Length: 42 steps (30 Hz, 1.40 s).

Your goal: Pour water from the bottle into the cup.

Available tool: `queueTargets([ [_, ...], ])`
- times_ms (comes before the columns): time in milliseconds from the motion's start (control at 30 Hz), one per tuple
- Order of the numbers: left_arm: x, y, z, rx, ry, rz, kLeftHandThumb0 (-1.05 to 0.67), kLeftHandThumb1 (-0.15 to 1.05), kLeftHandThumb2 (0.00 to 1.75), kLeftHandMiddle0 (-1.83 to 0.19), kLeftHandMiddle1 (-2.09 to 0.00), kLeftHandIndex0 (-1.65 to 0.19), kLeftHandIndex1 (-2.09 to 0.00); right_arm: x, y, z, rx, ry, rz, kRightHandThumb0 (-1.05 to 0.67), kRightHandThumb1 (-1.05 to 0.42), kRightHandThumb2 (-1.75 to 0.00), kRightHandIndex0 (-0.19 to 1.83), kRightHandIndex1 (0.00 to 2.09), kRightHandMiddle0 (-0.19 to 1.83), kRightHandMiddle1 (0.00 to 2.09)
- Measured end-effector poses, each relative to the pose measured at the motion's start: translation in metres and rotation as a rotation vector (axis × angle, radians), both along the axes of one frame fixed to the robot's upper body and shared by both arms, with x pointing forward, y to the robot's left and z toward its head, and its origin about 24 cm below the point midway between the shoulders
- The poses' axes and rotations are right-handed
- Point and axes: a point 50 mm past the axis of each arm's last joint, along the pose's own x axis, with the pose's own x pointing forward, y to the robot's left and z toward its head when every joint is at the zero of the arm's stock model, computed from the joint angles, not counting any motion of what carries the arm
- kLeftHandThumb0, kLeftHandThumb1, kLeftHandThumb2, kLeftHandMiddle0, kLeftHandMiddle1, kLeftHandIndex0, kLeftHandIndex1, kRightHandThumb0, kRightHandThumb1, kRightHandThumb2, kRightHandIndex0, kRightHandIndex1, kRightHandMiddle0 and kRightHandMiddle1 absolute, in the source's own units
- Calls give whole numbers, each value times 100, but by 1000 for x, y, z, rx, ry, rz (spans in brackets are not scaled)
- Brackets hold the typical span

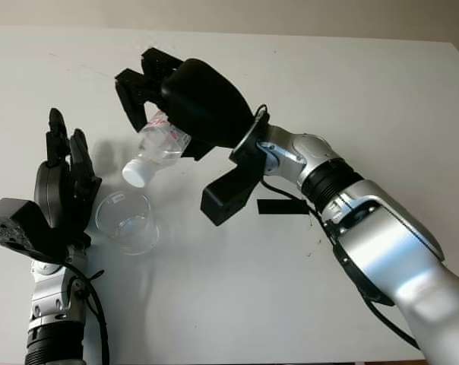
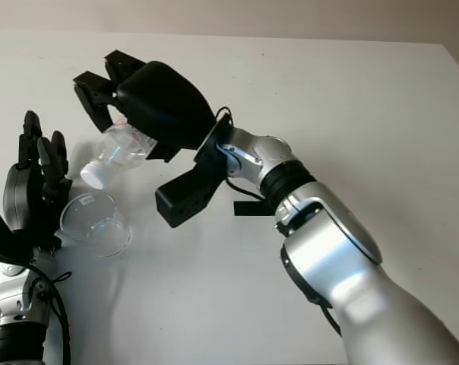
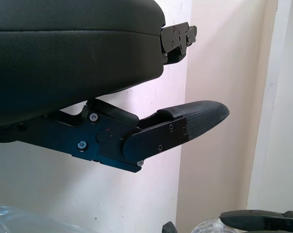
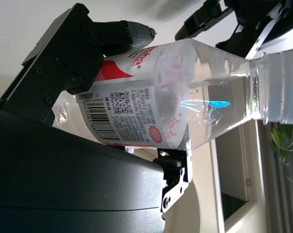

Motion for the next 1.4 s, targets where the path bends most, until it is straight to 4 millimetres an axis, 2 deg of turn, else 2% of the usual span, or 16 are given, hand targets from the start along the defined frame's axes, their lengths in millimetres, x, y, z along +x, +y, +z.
queueTargets([
  [67, 0, 0, 0, 0, -1, -1, -73, 105, 72, 11, -5, 18, -5, -1, 3, 0, -6, -23, 6, -23, -84, -71, 81, 209, 51, 182],
  [100, 1, 0, 0, 0, -1, -1, -73, 105, 72, 11, -5, 18, -5, -1, 4, 1, -8, -39, 5, -25, -84, -63, 95, 209, 52, 194],
  [167, 1, 0, 0, -1, -1, -1, -73, 105, 73, 11, -5, 18, -5, -1, 6, 3, -7, -70, -4, -28, -88, -49, 106, 209, 52, 206],
  [233, 1, 0, 0, 1, 0, -1, -72, 105, 73, 11, -5, 18, -5, -2, 8, 6, -4, -94, -7, -30, -94, -38, 110, 209, 54, 209],
  [367, 1, 0, 0, 5, 0, -1, -72, 105, 74, 11, -5, 18, -5, -3, 11, 7, -33, -149, -12, -32, -100, -28, 109, 209, 68, 209],
  [500, 1, 0, 0, 7, -5, -2, -73, 105, 74, 12, -5, 18, -5, -4, 13, 5, -38, -184, -3, -35, -103, -25, 112, 209, 72, 209],
  [633, 1, 0, 0, 8, -6, -3, -73, 105, 74, 12, -5, 18, -5, -5, 14, 6, -48, -263, -8, -39, -104, -20, 115, 209, 63, 209],
  [967, 1, -1, 0, 10, -8, 0, -73, 105, 74, 12, -5, 18, -5, -7, 15, 2, -49, -377, 1, -40, -105, -18, 119, 209, 69, 209],
  [1200, 1, -1, 0, 9, -7, 1, -73, 105, 75, 13, -5, 18, -5, -8, 16, 1, -81, -481, 10, -40, -105, -20, 116, 209, 70, 209],
  [1300, 1, -1, 0, 10, -8, -1, -73, 105, 74, 13, -5, 18, -5, -9, 16, 0, -102, -553, 9, -41, -105, -19, 116, 209, 76, 209],
  [1400, 1, -1, 0, 10, -8, -2, -73, 105, 74, 13, -5, 18, -5, -10, 17, 1, -101, -578, 8, -41, -105, -17, 110, 209, 71, 209],
])
